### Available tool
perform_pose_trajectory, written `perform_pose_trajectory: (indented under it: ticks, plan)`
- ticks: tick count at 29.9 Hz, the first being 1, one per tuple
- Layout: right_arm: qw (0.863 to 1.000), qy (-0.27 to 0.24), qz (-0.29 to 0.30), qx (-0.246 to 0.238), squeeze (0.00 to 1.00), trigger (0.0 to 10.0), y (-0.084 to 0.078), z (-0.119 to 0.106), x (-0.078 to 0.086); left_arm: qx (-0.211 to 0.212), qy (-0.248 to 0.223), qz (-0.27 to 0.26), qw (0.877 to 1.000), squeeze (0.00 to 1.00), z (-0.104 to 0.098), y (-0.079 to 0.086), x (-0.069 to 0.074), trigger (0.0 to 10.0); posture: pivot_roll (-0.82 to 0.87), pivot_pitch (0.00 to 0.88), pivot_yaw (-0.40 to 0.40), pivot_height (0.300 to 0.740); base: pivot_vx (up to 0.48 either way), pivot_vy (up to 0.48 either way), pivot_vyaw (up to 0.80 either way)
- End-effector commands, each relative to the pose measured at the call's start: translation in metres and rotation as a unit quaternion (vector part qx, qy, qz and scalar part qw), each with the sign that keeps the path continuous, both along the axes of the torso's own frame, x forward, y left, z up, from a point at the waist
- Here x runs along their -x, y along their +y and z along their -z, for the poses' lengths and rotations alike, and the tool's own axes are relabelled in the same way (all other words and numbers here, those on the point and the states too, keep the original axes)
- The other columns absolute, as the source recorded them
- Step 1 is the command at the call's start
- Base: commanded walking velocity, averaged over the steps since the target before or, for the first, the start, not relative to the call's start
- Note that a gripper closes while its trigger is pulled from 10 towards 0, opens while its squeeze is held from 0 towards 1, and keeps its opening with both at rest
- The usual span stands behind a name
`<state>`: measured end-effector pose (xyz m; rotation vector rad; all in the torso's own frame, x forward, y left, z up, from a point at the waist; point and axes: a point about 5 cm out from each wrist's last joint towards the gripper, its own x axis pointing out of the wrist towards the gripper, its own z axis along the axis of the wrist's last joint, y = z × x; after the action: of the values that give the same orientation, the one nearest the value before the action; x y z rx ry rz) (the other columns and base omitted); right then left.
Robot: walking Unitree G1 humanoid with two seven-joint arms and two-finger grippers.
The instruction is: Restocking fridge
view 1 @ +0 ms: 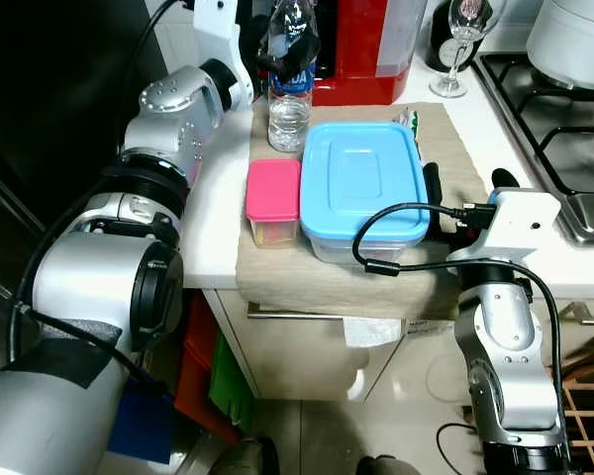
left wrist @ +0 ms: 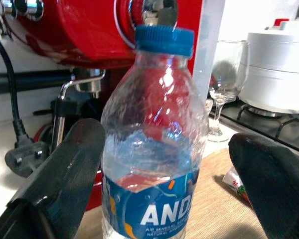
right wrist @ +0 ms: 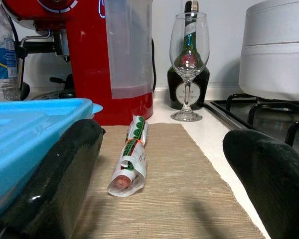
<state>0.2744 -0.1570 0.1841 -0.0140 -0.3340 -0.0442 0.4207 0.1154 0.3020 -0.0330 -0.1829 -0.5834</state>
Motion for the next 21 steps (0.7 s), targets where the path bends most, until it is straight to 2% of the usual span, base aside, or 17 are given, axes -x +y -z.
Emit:
perform_pose_trajectory:
  ticks: [1,3,4,5,6,13,21]
  plan:
    - [1.000,-0.006,-0.003,0.004,0.00,10.0,0.0004,-0.0046,0.0003,0.007,-0.010,-0.009,1.000,0.00,-0.0094,0.0007,-0.0007,10.0,-0.14,0.100,0.075,0.740,0.000,0.000,0.00]
    - [1.000,-0.007,-0.003,0.004,0.00,10.0,0.0003,-0.0048,0.0003,0.010,-0.008,-0.011,1.000,0.00,-0.0091,0.0011,-0.0009,10.0,-0.14,0.100,0.075,0.740,0.000,0.000,0.00]
    - [1.000,-0.007,-0.003,0.005,0.00,10.0,-0.0001,-0.0050,0.0002,0.016,-0.006,-0.015,1.000,0.00,-0.0084,0.0015,-0.0013,4.7,-0.14,0.097,0.071,0.740,0.000,0.000,0.00]
    - [1.000,-0.007,-0.003,0.006,0.00,10.0,-0.0002,-0.0051,0.0000,0.014,-0.004,-0.011,1.000,0.00,-0.0075,0.0010,-0.0012,1.3,-0.14,0.097,0.071,0.740,0.000,0.000,0.00]
    - [1.000,-0.007,-0.003,0.006,0.00,10.0,-0.0003,-0.0054,0.0000,0.017,-0.005,-0.014,1.000,0.00,-0.0072,0.0013,-0.0014,0.0,-0.14,0.097,0.071,0.740,0.000,0.000,0.00]
    - [1.000,-0.008,-0.003,0.008,0.00,10.0,-0.0012,-0.0056,-0.0008,0.035,-0.004,-0.028,0.999,0.00,-0.0059,0.0050,-0.0022,0.0,-0.14,0.088,0.067,0.740,0.000,0.000,0.00]
    - [1.000,-0.008,-0.006,0.010,0.00,10.0,-0.0009,-0.0054,-0.0026,0.034,-0.003,-0.024,0.999,0.00,-0.0020,0.0045,-0.0020,0.0,-0.15,0.067,0.058,0.740,0.000,0.000,0.00]
